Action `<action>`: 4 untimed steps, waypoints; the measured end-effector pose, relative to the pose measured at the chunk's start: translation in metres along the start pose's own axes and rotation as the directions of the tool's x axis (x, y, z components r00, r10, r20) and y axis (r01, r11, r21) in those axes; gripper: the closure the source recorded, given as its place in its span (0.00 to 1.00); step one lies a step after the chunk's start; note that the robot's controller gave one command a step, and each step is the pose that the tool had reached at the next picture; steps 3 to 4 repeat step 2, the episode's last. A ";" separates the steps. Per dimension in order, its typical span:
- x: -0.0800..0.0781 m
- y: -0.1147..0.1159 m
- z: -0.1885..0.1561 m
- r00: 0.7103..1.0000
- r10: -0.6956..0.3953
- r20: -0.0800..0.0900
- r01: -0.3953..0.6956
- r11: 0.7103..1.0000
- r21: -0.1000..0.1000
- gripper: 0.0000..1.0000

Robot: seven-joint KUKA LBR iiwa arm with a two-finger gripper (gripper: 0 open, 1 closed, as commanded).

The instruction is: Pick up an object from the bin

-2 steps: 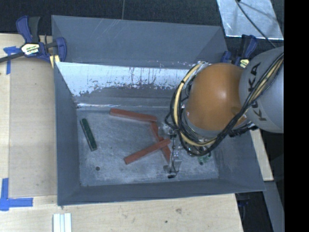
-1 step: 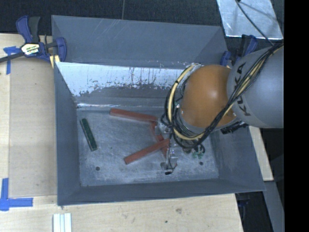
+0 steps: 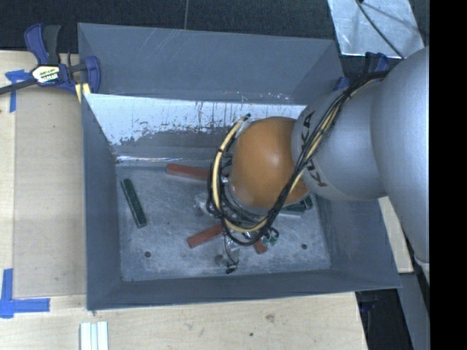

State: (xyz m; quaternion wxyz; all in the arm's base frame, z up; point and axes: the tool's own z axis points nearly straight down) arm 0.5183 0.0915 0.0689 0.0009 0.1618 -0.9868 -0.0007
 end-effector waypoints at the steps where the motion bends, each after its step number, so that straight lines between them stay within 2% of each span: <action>1: -0.001 -0.001 -0.002 1.000 0.004 0.003 -0.004 1.000 0.001 1.00; 2: 0.031 -0.005 -0.174 0.983 -0.181 0.011 0.181 0.983 0.006 1.00; 4: 0.031 -0.005 -0.174 0.983 -0.181 0.011 0.181 0.983 0.006 1.00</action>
Offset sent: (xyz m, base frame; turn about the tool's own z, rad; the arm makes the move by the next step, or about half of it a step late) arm 0.0000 0.0000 0.0000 0.0000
